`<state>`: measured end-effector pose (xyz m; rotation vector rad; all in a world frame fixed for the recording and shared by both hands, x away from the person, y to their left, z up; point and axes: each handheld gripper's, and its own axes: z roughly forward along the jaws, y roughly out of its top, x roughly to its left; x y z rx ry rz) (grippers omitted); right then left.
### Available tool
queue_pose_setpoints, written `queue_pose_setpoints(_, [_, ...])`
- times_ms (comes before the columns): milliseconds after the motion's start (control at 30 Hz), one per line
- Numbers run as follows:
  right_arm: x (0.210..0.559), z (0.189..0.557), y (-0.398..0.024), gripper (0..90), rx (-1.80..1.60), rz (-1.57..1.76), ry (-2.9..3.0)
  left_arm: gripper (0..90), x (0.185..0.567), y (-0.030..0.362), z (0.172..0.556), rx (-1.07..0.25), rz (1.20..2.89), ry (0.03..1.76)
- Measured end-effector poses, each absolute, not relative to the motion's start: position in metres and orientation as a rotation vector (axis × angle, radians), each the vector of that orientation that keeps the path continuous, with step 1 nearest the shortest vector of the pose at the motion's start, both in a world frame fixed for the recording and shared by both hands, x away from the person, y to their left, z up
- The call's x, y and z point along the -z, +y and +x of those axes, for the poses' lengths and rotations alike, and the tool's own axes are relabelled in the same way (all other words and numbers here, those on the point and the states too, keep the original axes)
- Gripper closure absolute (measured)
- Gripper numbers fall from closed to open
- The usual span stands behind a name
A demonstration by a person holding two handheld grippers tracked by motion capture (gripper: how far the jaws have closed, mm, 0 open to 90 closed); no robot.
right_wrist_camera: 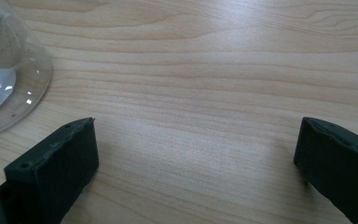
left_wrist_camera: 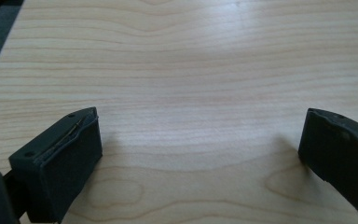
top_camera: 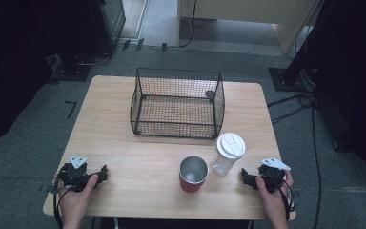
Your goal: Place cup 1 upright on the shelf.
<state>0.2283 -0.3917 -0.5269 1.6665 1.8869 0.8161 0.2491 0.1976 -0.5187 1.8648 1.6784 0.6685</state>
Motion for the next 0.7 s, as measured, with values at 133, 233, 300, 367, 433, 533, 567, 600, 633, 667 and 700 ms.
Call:
queue_pose_setpoints(133, [0.527, 0.228, -0.392, 0.0, -0.816, 1.666, 1.887, 0.6, 0.516, 0.195, 0.246, -0.64, 1.845, 1.688])
queue_pose_setpoints(233, [0.527, 0.228, -0.392, 0.0, -0.816, 1.666, 1.887, 0.6, 0.507, 0.177, 0.238, -0.609, 1.838, 1.501])
queue_pose_setpoints(300, [0.527, 0.228, -0.392, 0.0, -0.816, 1.667, 1.887, 0.2, 0.501, 0.164, 0.235, -0.588, 1.85, 1.399])
queue_pose_setpoints(367, [0.527, 0.228, -0.392, 0.0, -0.816, 1.666, 1.887, 0.0, 0.496, 0.151, 0.234, -0.543, 1.846, 1.317])
queue_pose_setpoints(433, [0.527, 0.228, -0.392, 0.0, -0.816, 1.666, 1.887, 0.0, 0.492, 0.139, 0.233, -0.502, 1.824, 1.251])
queue_pose_setpoints(533, [0.527, 0.228, -0.392, 0.0, -0.816, 1.666, 1.887, 0.0, 0.49, 0.126, 0.232, -0.486, 1.83, 1.191])
queue_pose_setpoints(567, [0.527, 0.228, -0.392, 0.0, -0.816, 1.666, 1.887, 0.0, 0.488, 0.114, 0.231, -0.459, 1.831, 1.133])
queue_pose_setpoints(600, [0.527, 0.228, -0.392, 0.0, -0.816, 1.666, 1.887, 0.0, 0.488, 0.114, 0.231, -0.459, 1.831, 1.133])
queue_pose_setpoints(633, [0.527, 0.228, -0.392, 0.0, -0.816, 1.666, 1.887, 0.0, 0.486, 0.101, 0.23, -0.44, 1.837, 1.07])
queue_pose_setpoints(667, [0.527, 0.228, -0.392, 0.0, -0.816, 1.666, 1.887, 0.0, 0.486, 0.101, 0.23, -0.44, 1.837, 1.07])
queue_pose_setpoints(700, [0.527, 0.228, -0.392, 0.0, -0.816, 1.666, 1.887, 0.0, 0.484, 0.095, 0.229, -0.437, 1.843, 1.037])
